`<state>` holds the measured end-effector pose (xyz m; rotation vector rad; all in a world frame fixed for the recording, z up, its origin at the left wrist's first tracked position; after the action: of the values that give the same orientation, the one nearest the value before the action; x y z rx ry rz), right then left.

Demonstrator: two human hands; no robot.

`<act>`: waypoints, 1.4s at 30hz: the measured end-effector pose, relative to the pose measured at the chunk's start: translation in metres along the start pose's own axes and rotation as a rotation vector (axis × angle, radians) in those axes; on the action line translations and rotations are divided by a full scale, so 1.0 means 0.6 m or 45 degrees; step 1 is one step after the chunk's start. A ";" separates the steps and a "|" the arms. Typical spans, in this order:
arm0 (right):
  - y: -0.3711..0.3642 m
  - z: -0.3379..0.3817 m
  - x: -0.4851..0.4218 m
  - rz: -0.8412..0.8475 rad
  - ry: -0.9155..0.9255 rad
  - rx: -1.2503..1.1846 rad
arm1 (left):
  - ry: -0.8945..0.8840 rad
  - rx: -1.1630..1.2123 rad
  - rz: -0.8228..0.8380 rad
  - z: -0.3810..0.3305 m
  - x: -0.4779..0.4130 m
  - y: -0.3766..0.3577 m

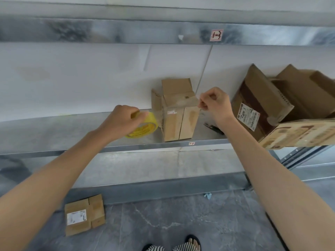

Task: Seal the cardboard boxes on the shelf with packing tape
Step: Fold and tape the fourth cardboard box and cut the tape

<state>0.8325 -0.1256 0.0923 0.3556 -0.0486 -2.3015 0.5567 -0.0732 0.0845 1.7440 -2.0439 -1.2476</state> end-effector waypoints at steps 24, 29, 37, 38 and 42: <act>0.021 -0.118 -0.097 0.098 -0.204 0.027 | 0.048 -0.661 -0.090 -0.009 -0.078 -0.074; 0.001 -0.146 -0.095 0.122 -0.268 0.064 | 0.148 -0.635 -0.143 -0.002 -0.069 -0.104; -0.042 -0.200 -0.052 0.155 -0.270 0.039 | 0.317 -0.600 -0.275 -0.004 -0.033 -0.158; -0.039 -0.210 -0.054 0.177 -0.264 0.095 | 0.334 -0.594 -0.290 -0.006 -0.031 -0.159; 0.007 -0.263 -0.077 0.313 0.021 0.692 | 0.348 -0.615 -0.338 -0.016 -0.021 -0.160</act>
<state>0.9080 -0.0829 -0.0473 0.6055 -0.6803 -2.0109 0.6365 -0.0628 0.0300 1.8501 -1.2616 -1.3417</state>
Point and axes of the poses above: each hand's wrist, its own x-axis away from the middle knuckle, its own y-axis out of the back of the hand, z = x × y, the point moved 2 cm from there along -x, towards the middle knuckle, and after that the axes turned 14 degrees about -z, right-handed, at the moved point
